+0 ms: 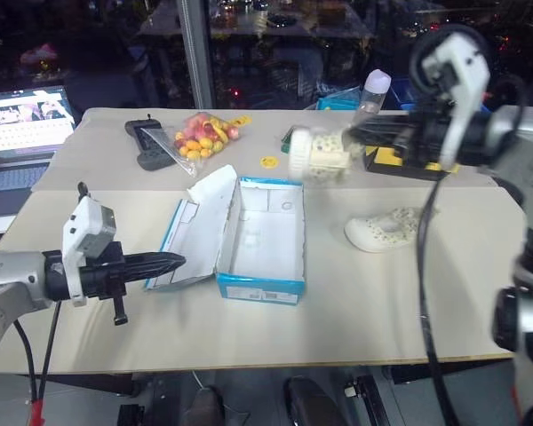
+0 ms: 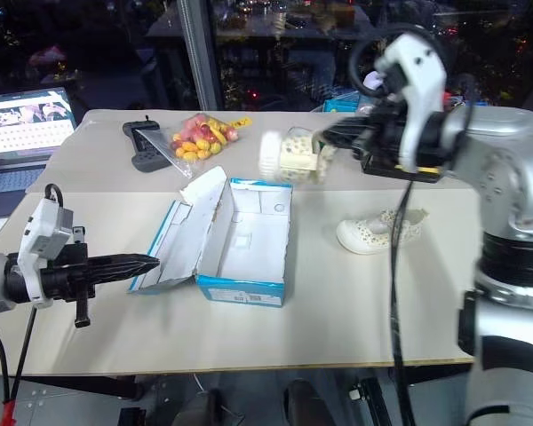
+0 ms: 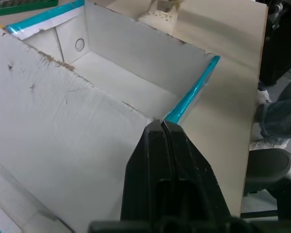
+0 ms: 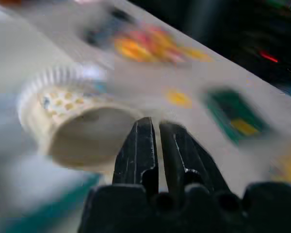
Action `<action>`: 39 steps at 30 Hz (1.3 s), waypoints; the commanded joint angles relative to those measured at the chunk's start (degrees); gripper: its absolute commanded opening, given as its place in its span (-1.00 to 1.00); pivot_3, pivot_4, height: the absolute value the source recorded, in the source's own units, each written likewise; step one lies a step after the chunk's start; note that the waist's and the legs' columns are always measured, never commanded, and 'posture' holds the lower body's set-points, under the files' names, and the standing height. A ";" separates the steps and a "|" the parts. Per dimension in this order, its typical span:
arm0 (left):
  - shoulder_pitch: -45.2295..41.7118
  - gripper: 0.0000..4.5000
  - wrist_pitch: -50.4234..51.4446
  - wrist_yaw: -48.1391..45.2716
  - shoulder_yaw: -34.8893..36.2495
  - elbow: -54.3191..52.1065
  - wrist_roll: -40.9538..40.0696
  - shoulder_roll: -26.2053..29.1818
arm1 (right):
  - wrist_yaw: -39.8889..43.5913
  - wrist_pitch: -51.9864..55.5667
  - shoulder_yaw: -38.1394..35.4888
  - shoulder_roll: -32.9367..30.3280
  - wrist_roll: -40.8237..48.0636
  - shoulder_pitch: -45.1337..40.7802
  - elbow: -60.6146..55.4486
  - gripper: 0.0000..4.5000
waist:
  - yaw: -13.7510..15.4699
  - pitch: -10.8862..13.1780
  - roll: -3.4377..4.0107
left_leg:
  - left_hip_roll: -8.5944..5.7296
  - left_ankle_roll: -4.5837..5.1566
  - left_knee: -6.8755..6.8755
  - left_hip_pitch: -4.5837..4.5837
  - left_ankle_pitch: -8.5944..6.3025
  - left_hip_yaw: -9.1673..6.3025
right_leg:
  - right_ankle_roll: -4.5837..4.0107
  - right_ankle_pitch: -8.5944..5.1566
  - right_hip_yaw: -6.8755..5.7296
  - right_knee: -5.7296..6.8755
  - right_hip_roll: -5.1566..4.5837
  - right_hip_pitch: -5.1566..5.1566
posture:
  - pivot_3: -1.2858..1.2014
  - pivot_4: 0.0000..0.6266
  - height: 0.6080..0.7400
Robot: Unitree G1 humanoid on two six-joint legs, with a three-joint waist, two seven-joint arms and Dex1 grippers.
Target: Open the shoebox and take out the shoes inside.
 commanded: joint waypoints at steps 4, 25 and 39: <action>-2.48 -1.00 -2.31 -0.92 -2.51 1.20 1.11 -0.38 | -2.44 3.87 -4.70 -8.32 -0.38 5.87 -5.82 -0.79 | -0.58 0.00 0.00 | 0.01 0.00 -0.01 0.19 0.00 0.06 | -0.03 0.03 0.06 0.04 0.00 0.03 | 0.03 -0.52 0.79; -6.59 -1.00 -3.93 -0.62 -5.41 5.11 3.41 -2.16 | -5.96 2.07 -5.78 -0.54 4.25 13.91 -11.40 -0.79 | -0.40 0.01 0.01 | -0.03 0.01 0.10 0.15 0.01 0.11 | 0.08 0.17 0.21 0.02 0.01 0.06 | 0.03 -0.52 0.79; -10.23 -1.00 -5.98 13.82 -4.09 12.82 7.40 -13.80 | -21.89 -1.64 -20.81 15.52 1.42 28.51 -18.09 -0.79 | 0.79 -0.01 -0.01 | -0.06 0.02 0.36 0.15 0.02 0.08 | 0.25 0.31 0.24 0.07 0.04 0.22 | 0.03 -0.52 0.79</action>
